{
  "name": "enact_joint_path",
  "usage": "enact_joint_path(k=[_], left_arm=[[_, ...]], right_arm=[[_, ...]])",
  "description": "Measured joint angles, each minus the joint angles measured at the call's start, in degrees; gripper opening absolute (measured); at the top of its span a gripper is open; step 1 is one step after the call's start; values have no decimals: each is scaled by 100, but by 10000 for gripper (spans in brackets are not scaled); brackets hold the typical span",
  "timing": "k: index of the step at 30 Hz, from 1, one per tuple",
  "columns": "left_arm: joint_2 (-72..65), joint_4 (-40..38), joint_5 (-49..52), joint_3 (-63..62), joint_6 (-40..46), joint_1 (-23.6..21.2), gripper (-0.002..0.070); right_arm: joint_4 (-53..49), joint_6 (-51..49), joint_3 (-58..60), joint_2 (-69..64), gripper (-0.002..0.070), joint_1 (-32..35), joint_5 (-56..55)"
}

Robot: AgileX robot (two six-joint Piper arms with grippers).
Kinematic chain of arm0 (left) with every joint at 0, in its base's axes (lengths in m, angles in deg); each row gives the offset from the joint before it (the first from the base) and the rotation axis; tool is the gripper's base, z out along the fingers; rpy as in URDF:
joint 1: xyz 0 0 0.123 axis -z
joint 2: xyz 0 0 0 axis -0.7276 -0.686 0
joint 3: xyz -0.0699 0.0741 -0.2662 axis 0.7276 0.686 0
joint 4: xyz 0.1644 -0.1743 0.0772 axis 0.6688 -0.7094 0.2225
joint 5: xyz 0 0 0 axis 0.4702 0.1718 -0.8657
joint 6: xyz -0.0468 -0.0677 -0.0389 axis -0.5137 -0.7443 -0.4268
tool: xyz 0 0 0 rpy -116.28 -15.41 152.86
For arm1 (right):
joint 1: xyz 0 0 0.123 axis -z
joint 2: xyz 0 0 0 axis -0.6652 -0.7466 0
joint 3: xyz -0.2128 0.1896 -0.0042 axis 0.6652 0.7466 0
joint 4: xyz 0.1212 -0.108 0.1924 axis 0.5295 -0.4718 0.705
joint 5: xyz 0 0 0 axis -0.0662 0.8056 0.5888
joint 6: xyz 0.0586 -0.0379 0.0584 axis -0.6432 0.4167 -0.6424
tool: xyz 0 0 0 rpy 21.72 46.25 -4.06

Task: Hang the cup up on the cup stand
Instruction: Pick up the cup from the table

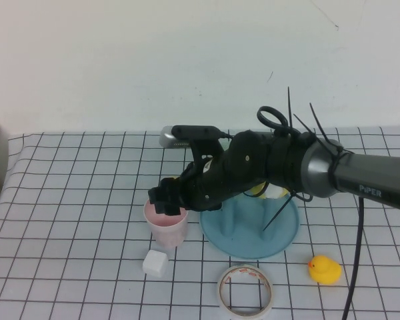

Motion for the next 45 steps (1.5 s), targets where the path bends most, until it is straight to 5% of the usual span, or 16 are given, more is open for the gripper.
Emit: enact_joint_path(k=[18, 45], left_arm=[[0, 0, 0, 0, -21, 0, -1], [0, -3, 0, 0, -21, 0, -2]], right_arm=[[68, 175, 44, -194, 456, 0, 512], [1016, 291, 44, -197, 456, -85, -794]])
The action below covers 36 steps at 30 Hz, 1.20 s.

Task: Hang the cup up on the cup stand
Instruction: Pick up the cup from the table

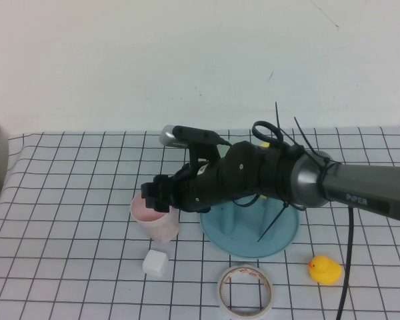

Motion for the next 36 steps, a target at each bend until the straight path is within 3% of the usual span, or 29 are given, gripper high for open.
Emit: enact_joint_path(k=[10, 36], left_arm=[[0, -85, 12, 0, 21, 0, -2], [0, -97, 46, 0, 21, 0, -2]], right_arm=[[-11, 932, 0, 0, 456, 0, 0], [-69, 981, 0, 278, 451, 0, 743]])
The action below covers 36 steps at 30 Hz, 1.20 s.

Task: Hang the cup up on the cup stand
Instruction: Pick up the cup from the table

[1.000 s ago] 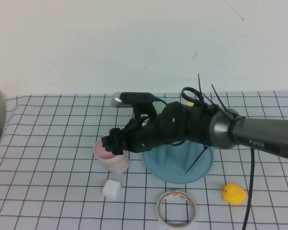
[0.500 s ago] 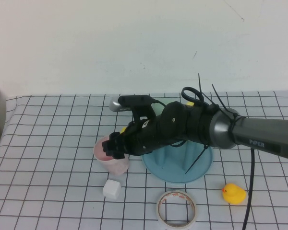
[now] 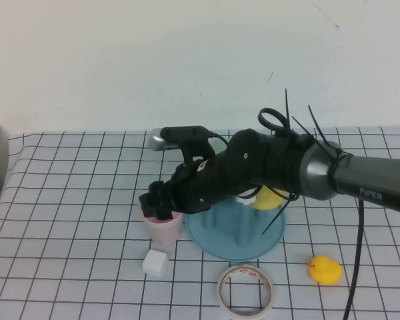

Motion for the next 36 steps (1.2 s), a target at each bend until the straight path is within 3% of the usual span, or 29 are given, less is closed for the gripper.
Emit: enact_joint_path(k=[6, 9, 16, 22, 36], left_arm=[[0, 0, 0, 0, 0, 0, -2], [0, 0, 0, 0, 0, 0, -1], [0, 0, 10, 0, 0, 0, -1], [0, 0, 23, 0, 0, 0, -2], [0, 0, 23, 60, 14, 0, -1]], right_arm=[[-12, 885, -35, 47, 450, 0, 258], [-24, 1879, -84, 51, 445, -13, 550], [-24, 3804, -110, 29, 347, -88, 576], [-14, 5164, -117, -166, 316, -123, 480], [203, 5827, -131, -321, 316, -126, -198]])
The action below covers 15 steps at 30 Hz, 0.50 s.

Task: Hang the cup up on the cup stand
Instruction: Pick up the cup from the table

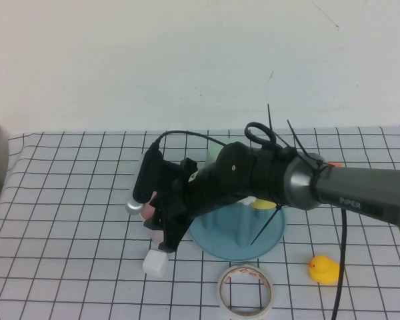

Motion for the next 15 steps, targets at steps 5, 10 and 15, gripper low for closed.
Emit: enact_joint_path(k=[5, 10, 15], left_arm=[[0, 0, 0, 0, 0, 0, -1], [0, 0, 0, 0, 0, 0, -2], [0, 0, 0, 0, 0, 0, -1]], right_arm=[[169, 13, 0, -35, 316, 0, 10], [207, 17, -6, -139, 316, 0, -12], [236, 17, -14, -384, 316, 0, -12]])
